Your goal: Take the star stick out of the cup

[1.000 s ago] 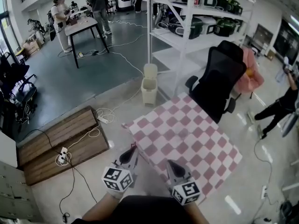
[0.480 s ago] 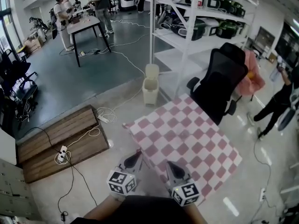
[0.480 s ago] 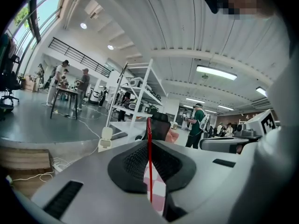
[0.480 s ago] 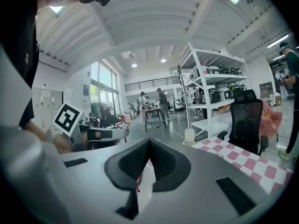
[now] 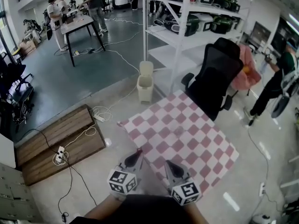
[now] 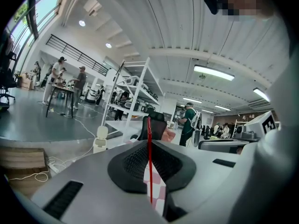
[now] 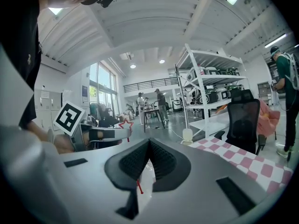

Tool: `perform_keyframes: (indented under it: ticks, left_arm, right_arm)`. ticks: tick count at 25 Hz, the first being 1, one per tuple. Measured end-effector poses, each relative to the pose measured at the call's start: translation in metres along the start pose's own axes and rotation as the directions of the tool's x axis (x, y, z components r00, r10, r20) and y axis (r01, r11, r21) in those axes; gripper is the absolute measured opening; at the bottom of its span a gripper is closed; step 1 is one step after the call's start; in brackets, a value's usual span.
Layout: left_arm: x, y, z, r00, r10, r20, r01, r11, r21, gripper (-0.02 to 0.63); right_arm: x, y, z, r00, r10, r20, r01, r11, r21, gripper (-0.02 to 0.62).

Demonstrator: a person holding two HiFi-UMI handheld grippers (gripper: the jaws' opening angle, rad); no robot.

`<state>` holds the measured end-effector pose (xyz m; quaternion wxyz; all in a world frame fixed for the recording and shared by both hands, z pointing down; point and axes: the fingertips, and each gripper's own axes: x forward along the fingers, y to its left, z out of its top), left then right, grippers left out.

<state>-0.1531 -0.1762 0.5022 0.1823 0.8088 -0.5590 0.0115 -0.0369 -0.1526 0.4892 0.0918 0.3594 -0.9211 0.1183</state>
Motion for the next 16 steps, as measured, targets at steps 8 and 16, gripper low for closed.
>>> perform_keyframes:
  ticks: [8,16]
  left_arm:
    - [0.012,-0.014,0.001,1.000,-0.013,-0.003,0.013,1.000,0.005,0.052]
    - [0.022,-0.023,0.003,1.000,-0.015,-0.008,0.015,1.000,0.013,0.052]
  right_arm:
    - [-0.008,-0.017,-0.005,1.000,-0.019,-0.007,0.019,1.000,0.003,0.008]
    - [-0.013,-0.029,0.000,1.000,-0.018,0.004,0.018,1.000,-0.003,0.006]
